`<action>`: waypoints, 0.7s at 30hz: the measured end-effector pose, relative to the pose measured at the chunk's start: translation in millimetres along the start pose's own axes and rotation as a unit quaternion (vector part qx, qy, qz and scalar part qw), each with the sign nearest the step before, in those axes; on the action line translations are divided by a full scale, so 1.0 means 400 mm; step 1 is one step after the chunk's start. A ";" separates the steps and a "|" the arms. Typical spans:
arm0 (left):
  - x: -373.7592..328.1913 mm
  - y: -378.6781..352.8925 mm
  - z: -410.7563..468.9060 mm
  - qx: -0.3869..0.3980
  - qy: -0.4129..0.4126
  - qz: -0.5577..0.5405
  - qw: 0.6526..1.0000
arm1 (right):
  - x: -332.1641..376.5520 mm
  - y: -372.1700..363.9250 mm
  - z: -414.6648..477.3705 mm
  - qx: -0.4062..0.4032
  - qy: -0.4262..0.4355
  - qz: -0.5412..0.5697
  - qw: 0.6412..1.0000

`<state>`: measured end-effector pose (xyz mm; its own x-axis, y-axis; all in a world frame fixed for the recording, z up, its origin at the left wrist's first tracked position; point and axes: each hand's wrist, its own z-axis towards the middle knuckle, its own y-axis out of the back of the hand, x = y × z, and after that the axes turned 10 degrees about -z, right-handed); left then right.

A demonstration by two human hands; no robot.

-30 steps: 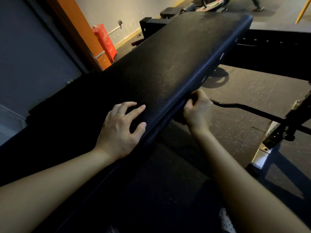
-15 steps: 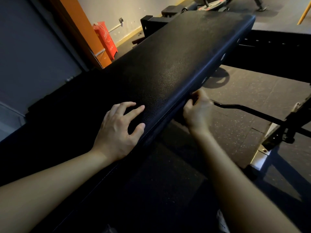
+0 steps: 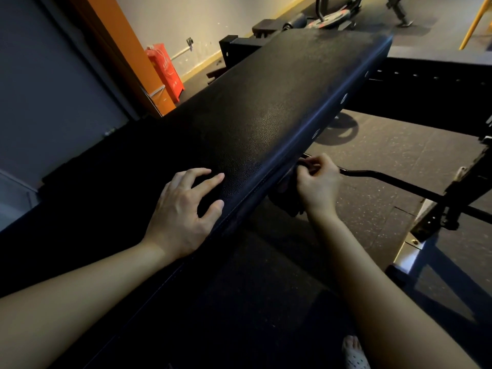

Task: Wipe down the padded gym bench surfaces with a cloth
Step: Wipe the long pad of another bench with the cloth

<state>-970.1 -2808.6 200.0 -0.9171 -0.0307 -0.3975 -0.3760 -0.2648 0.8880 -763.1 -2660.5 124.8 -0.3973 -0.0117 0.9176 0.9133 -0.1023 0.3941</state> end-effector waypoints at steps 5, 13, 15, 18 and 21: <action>0.005 -0.004 0.003 -0.001 -0.003 -0.001 1.000 | -0.014 0.067 0.033 -0.101 -0.287 0.319 0.898; 0.003 -0.005 0.001 -0.002 0.007 -0.004 1.000 | 0.068 0.010 -0.012 0.040 -0.263 0.375 0.888; 0.003 -0.004 0.000 -0.004 0.006 -0.002 1.000 | 0.071 0.017 -0.067 0.096 -0.206 0.329 0.916; -0.002 -0.005 0.002 -0.003 0.005 -0.001 1.000 | 0.069 0.016 -0.190 0.193 -0.105 0.170 0.961; -0.004 -0.001 0.003 -0.001 0.002 0.004 1.000 | 0.064 0.012 -0.245 0.233 -0.018 0.098 0.967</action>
<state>-968.6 -2807.4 200.7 -0.9193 -0.0362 -0.3918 -0.3691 -0.2660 0.8905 -777.6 -2758.6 145.1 -0.2158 0.0495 0.9752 0.9156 0.3573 0.1845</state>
